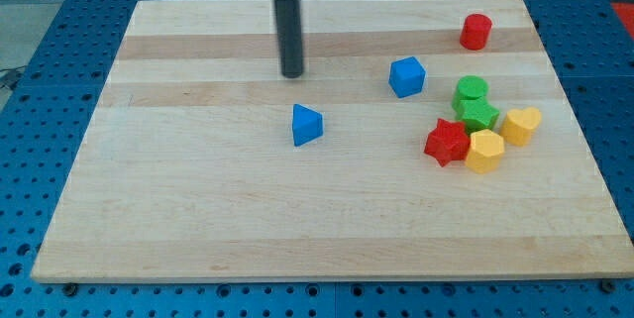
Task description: Push the blue triangle into the green star
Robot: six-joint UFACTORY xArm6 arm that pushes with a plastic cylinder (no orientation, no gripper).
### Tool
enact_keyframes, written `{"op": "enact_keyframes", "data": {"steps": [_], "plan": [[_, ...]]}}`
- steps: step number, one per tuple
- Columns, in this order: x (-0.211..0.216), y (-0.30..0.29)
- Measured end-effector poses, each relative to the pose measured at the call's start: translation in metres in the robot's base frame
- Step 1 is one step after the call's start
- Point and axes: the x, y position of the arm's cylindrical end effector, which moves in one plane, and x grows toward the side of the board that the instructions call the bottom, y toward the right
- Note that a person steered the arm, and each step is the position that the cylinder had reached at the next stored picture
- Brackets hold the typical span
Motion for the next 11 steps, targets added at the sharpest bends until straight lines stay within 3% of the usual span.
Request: {"op": "enact_keyframes", "data": {"steps": [1, 2, 7, 9, 10, 11], "plan": [[0.057, -0.032], [0.103, -0.027], [0.115, 0.126], [0.173, 0.036], [0.108, 0.008], [0.093, 0.009]]}}
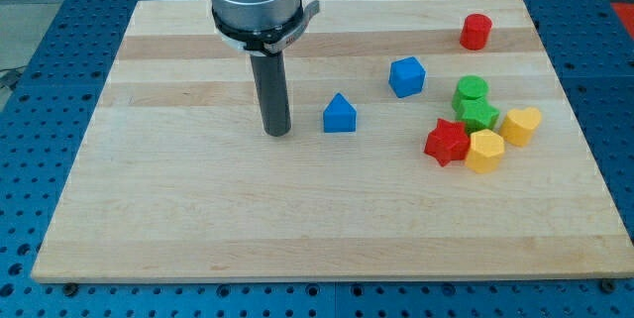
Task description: Push the blue triangle into the green star
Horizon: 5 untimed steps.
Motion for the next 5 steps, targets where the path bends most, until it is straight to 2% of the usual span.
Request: {"op": "enact_keyframes", "data": {"steps": [1, 3, 5], "plan": [[-0.008, 0.034], [-0.008, 0.041], [-0.010, 0.081]]}}
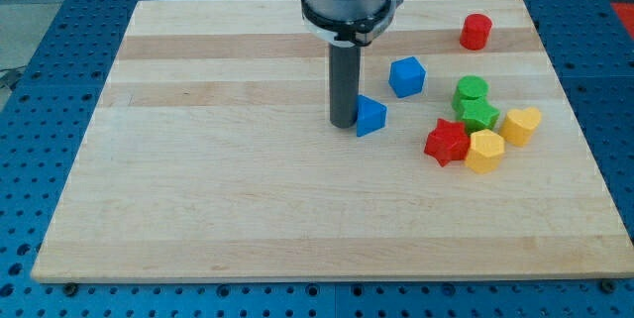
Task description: Push the blue triangle into the green star
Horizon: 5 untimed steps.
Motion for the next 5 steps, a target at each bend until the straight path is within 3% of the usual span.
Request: {"op": "enact_keyframes", "data": {"steps": [2, 5], "plan": [[0.001, 0.013], [0.001, 0.097]]}}
